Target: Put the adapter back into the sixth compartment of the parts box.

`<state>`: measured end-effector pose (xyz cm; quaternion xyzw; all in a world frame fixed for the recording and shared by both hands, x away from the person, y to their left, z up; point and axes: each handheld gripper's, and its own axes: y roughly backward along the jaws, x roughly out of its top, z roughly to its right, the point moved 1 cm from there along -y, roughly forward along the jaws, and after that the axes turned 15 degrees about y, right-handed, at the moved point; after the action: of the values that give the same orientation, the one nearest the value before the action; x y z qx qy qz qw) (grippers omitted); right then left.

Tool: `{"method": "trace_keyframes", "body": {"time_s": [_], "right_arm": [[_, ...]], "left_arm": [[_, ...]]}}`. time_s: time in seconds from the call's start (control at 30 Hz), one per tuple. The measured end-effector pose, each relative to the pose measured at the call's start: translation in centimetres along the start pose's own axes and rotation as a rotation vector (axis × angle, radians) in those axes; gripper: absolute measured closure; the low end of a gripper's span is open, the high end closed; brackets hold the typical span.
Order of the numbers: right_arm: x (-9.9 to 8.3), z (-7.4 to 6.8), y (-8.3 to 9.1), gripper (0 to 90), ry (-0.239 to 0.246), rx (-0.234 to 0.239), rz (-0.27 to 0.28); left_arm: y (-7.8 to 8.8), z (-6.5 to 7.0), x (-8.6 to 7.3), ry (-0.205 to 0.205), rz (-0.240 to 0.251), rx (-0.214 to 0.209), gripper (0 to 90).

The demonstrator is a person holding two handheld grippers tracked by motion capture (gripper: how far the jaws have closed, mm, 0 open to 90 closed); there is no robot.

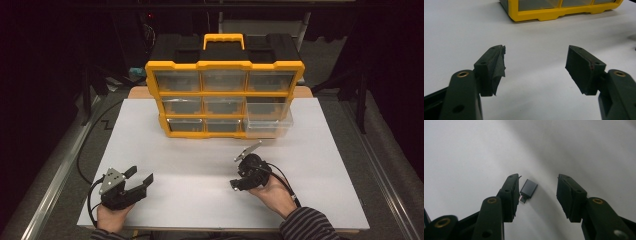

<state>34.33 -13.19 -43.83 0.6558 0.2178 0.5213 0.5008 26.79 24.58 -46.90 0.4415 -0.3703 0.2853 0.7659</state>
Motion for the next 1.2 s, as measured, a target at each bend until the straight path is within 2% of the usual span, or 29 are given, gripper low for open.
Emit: {"method": "trace_keyframes", "body": {"time_s": [0.17, 0.53, 0.8, 0.9, 1.2], "right_arm": [[0.2, -0.2, -0.5, 60.5, 0.009, 0.023, -0.037], [0.7, -0.7, -1.5, 66.1, 0.042, 0.039, -0.097], [0.9, -0.9, -1.6, 70.8, 0.07, 0.007, -0.113], [0.9, -1.0, -1.6, 75.9, 0.087, -0.009, -0.118], [0.8, -1.0, -1.6, 76.8, 0.098, -0.015, -0.118]], "left_arm": [[0.0, 0.0, 0.0, 0.0, 0.003, 0.001, 32.3], [0.0, 0.0, 0.0, -0.003, 0.0, -0.001, 32.3], [-0.1, 0.1, 0.0, -0.006, 0.0, -0.001, 32.3], [0.0, 0.0, 0.0, -0.004, -0.001, 0.001, 32.3], [0.1, 0.0, -0.1, -0.001, 0.003, 0.009, 32.3]]}}
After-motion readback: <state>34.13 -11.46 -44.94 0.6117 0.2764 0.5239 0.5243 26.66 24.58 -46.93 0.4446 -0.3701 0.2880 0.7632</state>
